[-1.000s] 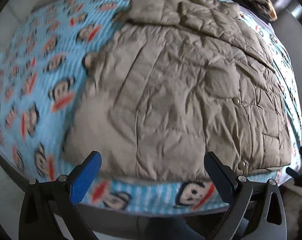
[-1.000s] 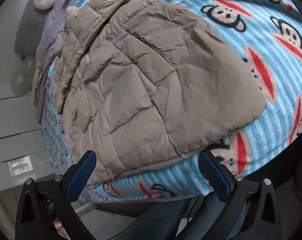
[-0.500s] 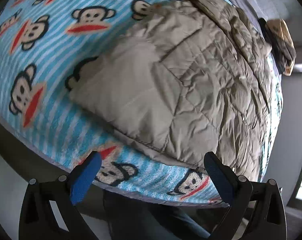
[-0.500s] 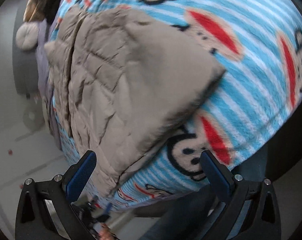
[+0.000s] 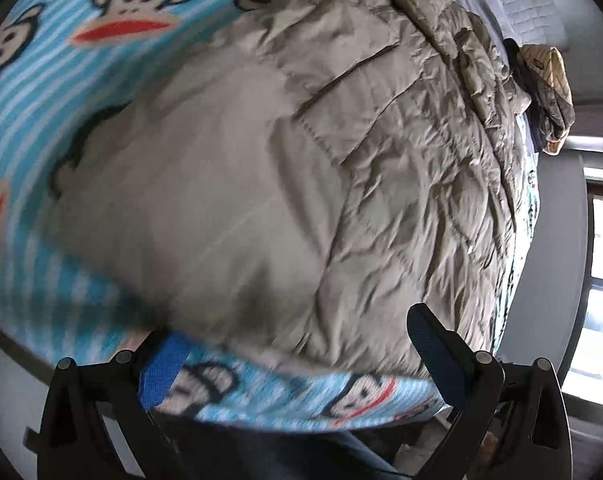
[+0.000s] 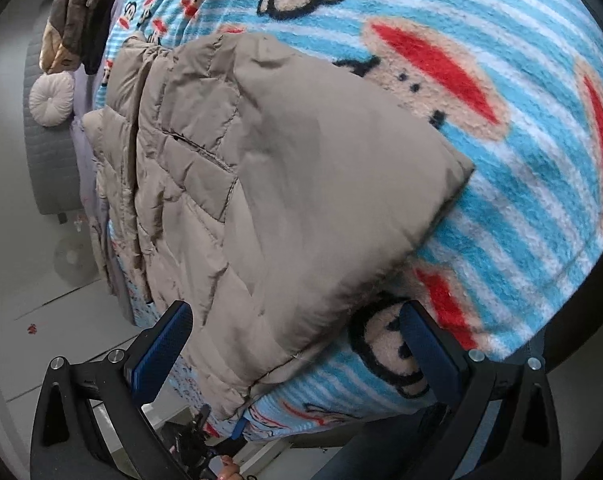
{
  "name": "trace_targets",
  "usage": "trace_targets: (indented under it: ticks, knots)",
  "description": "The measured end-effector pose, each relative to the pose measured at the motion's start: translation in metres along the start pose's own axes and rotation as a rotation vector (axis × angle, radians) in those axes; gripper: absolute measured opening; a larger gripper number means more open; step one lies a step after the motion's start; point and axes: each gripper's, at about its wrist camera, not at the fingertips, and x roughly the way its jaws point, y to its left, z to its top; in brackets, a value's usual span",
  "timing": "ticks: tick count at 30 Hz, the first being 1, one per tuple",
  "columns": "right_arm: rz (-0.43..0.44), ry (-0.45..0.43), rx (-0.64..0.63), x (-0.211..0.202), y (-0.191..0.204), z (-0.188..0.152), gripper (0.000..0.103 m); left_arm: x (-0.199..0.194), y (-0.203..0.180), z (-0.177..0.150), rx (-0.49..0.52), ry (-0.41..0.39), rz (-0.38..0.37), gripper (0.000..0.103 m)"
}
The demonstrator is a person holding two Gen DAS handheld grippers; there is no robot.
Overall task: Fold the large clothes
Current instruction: 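Grasp the jacket hem with both grippers and lift it toward the collar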
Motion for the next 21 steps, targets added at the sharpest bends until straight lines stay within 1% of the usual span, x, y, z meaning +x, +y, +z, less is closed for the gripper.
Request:
trace_targets:
  ticks: [2, 4, 6, 8, 9, 10, 11, 12, 13, 14, 15, 19, 21]
  knots:
    - [-0.006, -0.003, -0.018, 0.001, 0.005, 0.001, 0.103, 0.000, -0.009, 0.006, 0.021, -0.008, -0.029, 0.102]
    - [0.000, -0.010, -0.040, 0.002, 0.011, 0.001, 0.103, -0.001, -0.021, 0.010, 0.068, -0.019, -0.054, 0.102]
    - [0.023, -0.026, -0.072, 0.002, 0.019, 0.001, 0.103, -0.002, -0.030, 0.013, 0.108, -0.018, -0.059, 0.102]
    - [0.038, -0.042, -0.079, 0.003, 0.025, 0.001, 0.102, -0.001, -0.035, 0.016, 0.142, -0.012, -0.047, 0.087]
    - [0.043, -0.048, -0.074, 0.005, 0.026, 0.000, 0.099, 0.002, -0.036, 0.019, 0.157, -0.001, -0.028, 0.069]
    - [0.040, -0.056, -0.064, 0.006, 0.026, 0.000, 0.095, 0.005, -0.037, 0.021, 0.172, 0.012, -0.005, 0.040]
    - [0.033, -0.060, -0.053, 0.006, 0.025, -0.002, 0.079, 0.007, -0.036, 0.024, 0.188, 0.027, 0.016, 0.027]
    - [0.021, -0.063, -0.026, 0.008, 0.022, -0.002, 0.058, 0.008, -0.035, 0.027, 0.199, 0.035, 0.029, 0.016]
    - [0.020, -0.065, -0.009, 0.010, 0.021, -0.004, 0.048, 0.006, -0.034, 0.029, 0.204, 0.034, 0.023, 0.015]
    - [0.022, -0.071, 0.013, 0.011, 0.018, -0.004, 0.026, 0.001, -0.034, 0.031, 0.213, 0.027, 0.010, 0.014]
    - [0.021, -0.077, 0.018, 0.011, 0.017, -0.005, 0.017, -0.004, -0.035, 0.032, 0.225, 0.019, 0.005, 0.012]
    - [0.022, -0.095, -0.019, 0.008, 0.025, -0.010, 0.011, -0.025, -0.049, 0.035, 0.264, -0.024, -0.010, 0.012]
    - [0.017, -0.081, -0.078, 0.005, 0.036, -0.010, 0.009, -0.036, -0.053, 0.039, 0.262, -0.047, -0.005, 0.012]
